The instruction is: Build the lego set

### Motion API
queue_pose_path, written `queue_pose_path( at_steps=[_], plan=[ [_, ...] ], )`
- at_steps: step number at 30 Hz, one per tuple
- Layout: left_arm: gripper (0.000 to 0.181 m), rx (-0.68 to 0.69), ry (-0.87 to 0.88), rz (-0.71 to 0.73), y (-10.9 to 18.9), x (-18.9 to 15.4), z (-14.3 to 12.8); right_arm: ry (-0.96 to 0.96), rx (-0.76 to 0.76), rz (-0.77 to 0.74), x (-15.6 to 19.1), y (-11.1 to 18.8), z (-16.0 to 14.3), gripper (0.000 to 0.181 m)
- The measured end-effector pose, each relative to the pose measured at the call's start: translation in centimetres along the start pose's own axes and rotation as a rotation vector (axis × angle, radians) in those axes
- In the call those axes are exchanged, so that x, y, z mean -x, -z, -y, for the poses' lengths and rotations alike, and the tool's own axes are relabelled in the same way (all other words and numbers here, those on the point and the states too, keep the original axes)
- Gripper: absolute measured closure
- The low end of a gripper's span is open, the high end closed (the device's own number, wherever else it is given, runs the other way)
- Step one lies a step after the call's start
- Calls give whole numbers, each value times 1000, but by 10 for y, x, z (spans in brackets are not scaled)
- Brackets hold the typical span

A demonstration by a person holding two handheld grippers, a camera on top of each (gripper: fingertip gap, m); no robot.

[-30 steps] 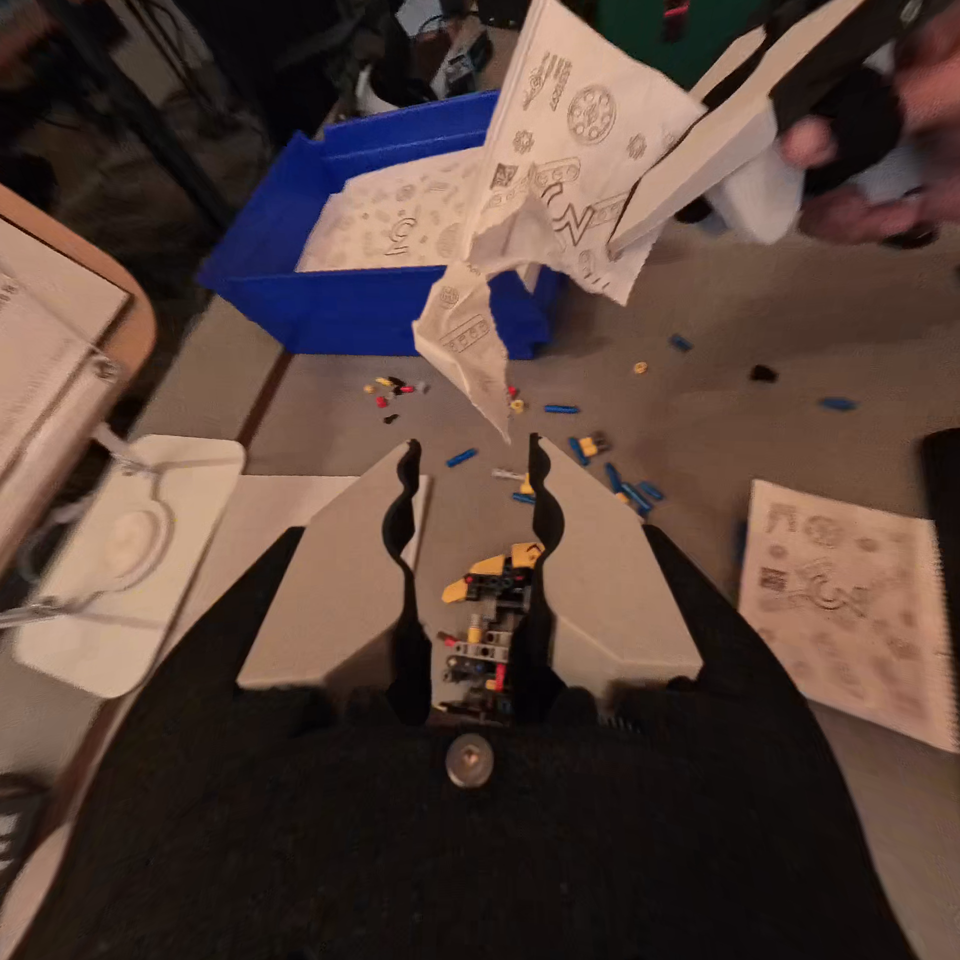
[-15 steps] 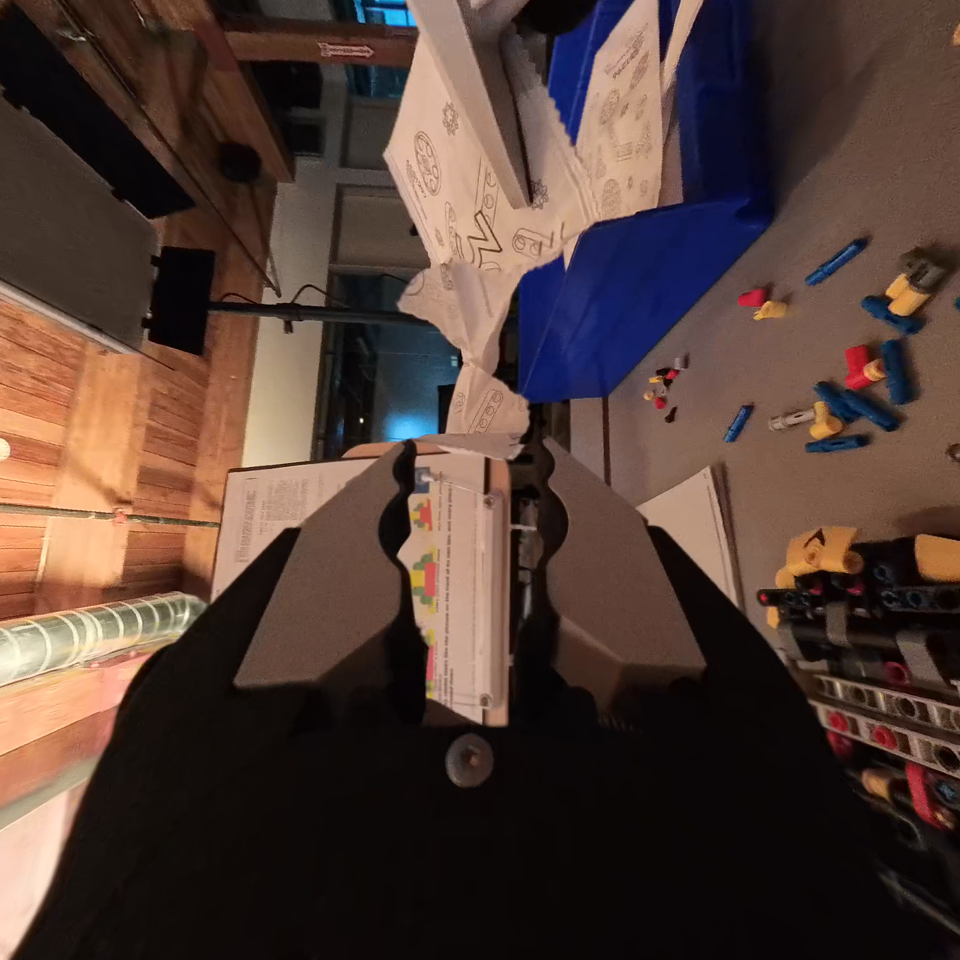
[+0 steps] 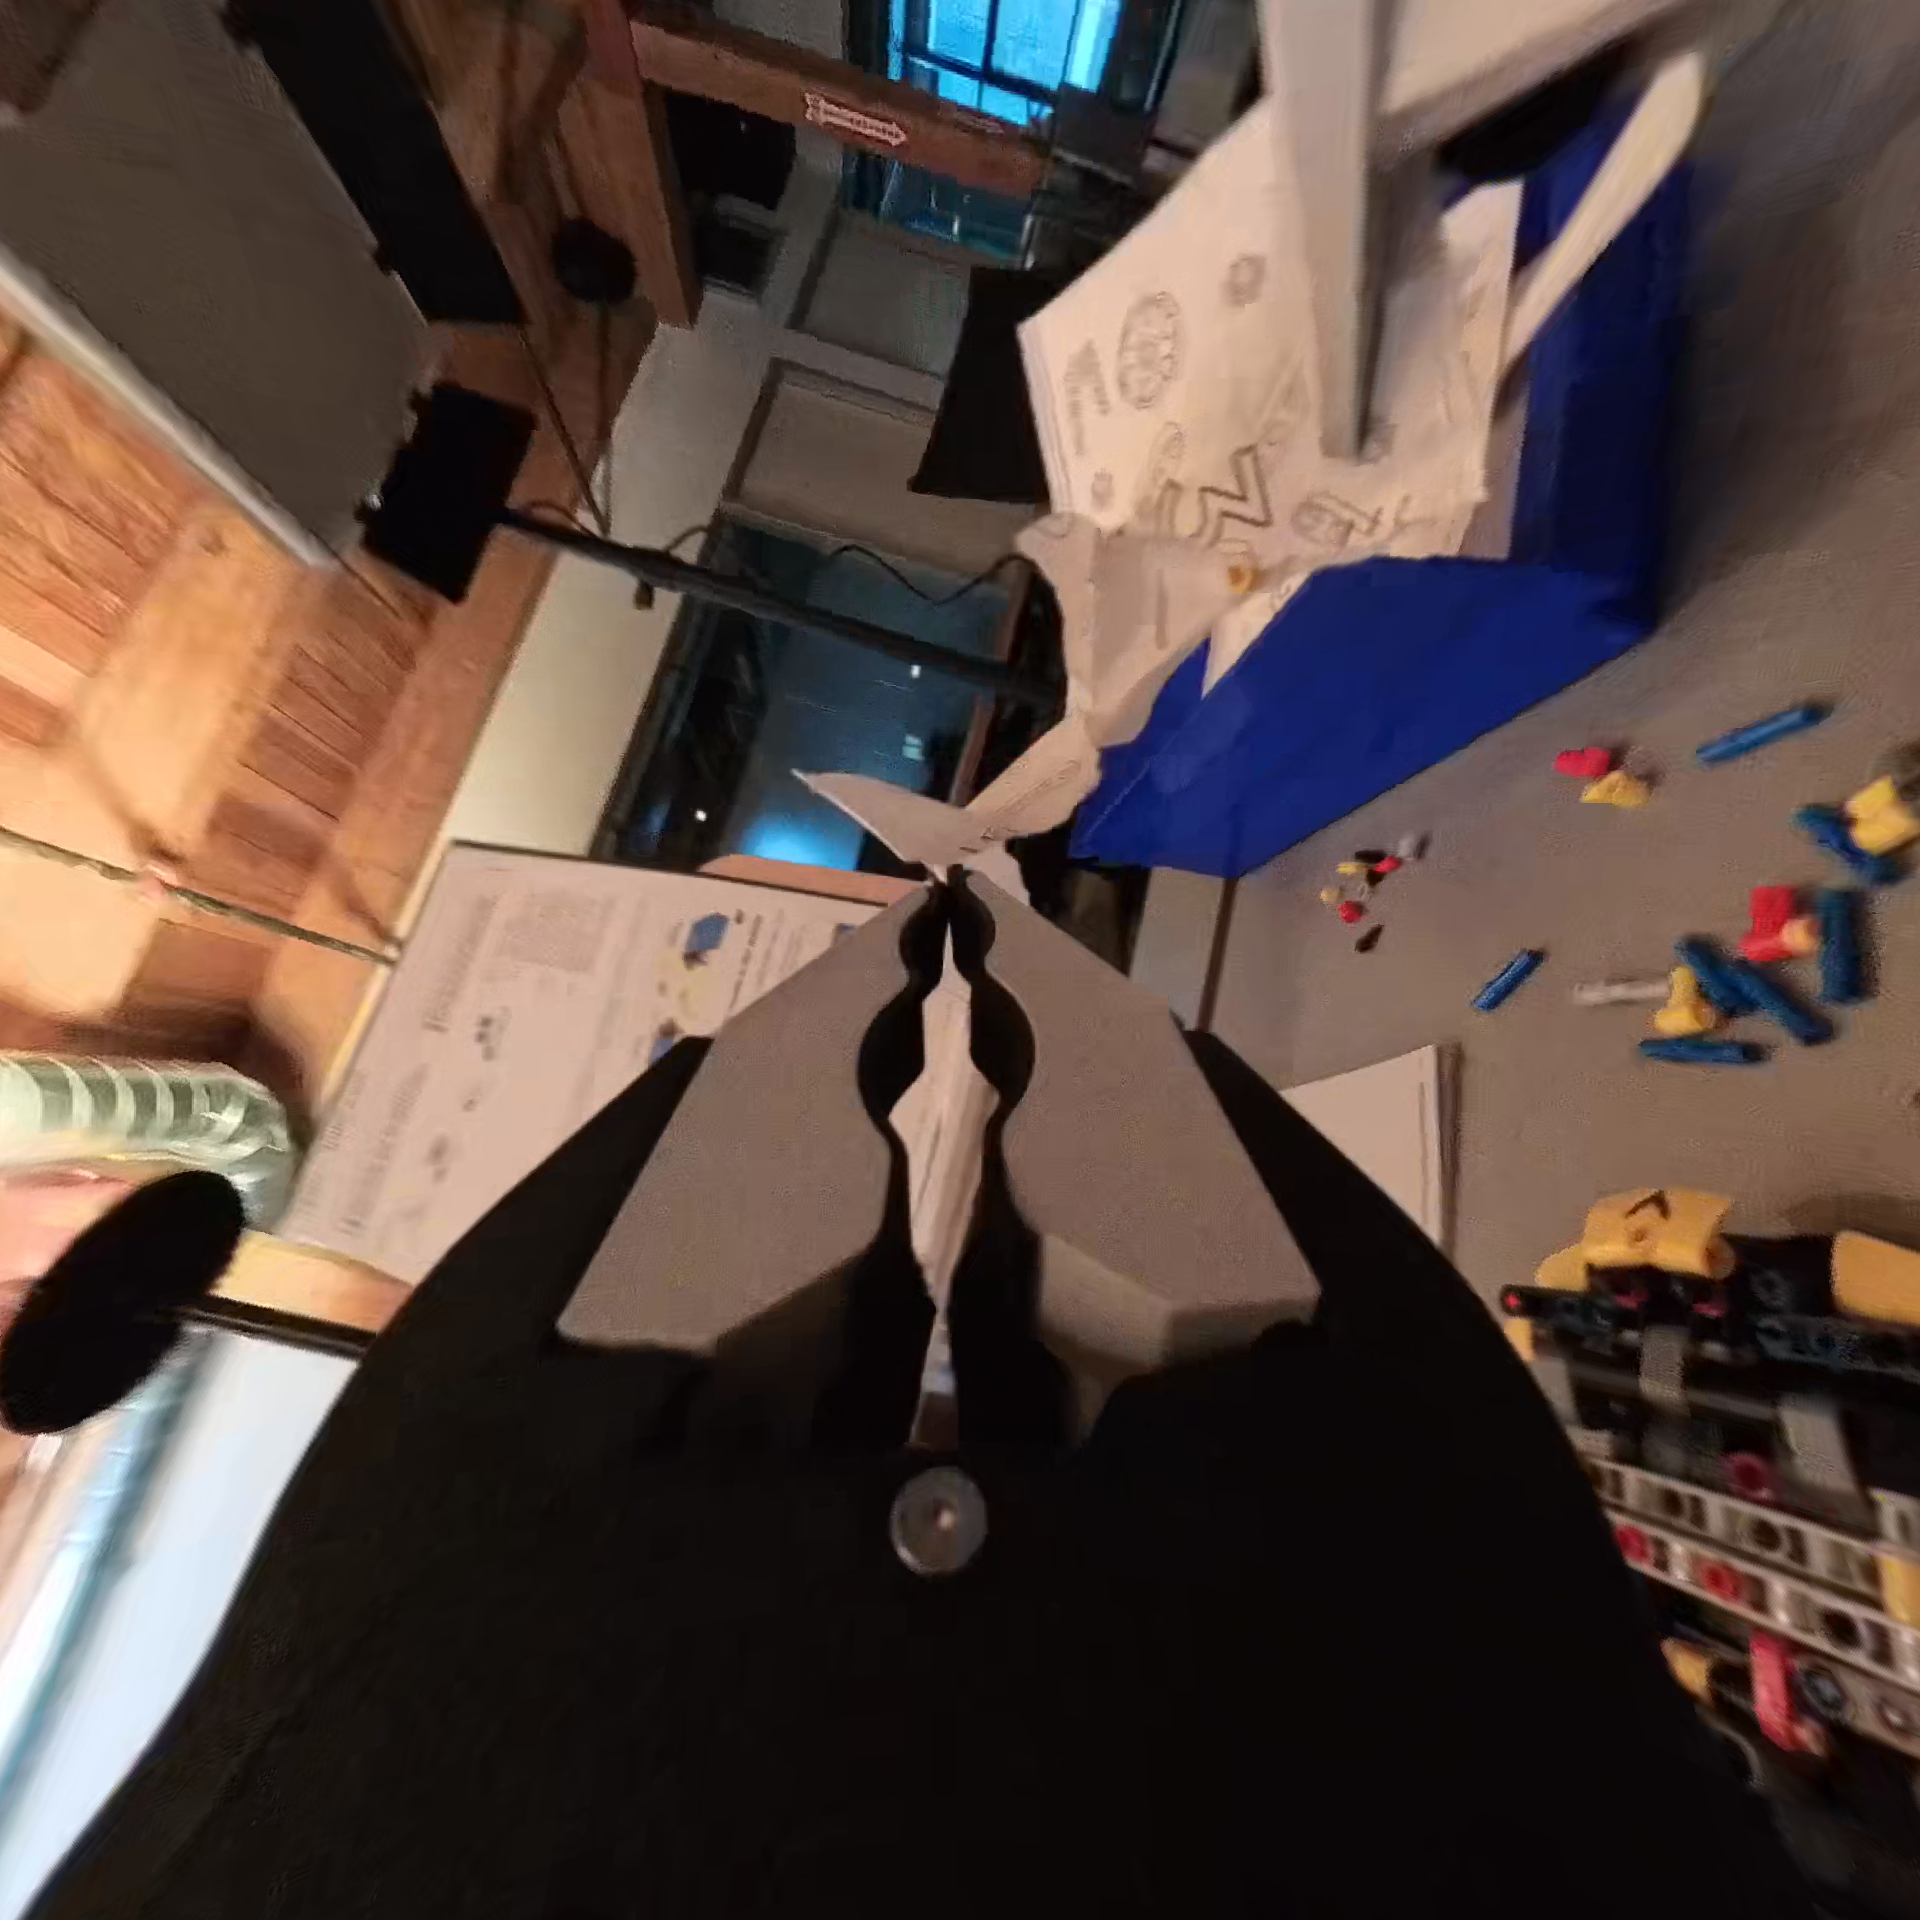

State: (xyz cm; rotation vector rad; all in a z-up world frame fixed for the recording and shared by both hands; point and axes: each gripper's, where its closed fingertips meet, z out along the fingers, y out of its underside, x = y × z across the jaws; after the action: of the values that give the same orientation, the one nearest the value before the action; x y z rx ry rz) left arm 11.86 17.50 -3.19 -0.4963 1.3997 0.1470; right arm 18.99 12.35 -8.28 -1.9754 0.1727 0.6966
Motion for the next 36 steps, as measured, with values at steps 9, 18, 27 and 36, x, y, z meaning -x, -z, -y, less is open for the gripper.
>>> queue_pose_path(
  at_steps=[9, 18, 27, 36],
  plan=[
    [181, 48, 1211, -442, -9, 31, -21, 154, 47, 59, 13, 7, -3, 181],
    [181, 278, 1501, -766, -44, 33, -32, -260, 45, 374, 12, 3, 6, 181],
    [181, 245, 1372, -880, -54, 68, -8, -484, -75, 727, 27, 6, 18, 181],
    [158, 319, 1062, -938, 1, -25, -51, 257, 175, 200, -6, -4, 2, 181]
  ],
)
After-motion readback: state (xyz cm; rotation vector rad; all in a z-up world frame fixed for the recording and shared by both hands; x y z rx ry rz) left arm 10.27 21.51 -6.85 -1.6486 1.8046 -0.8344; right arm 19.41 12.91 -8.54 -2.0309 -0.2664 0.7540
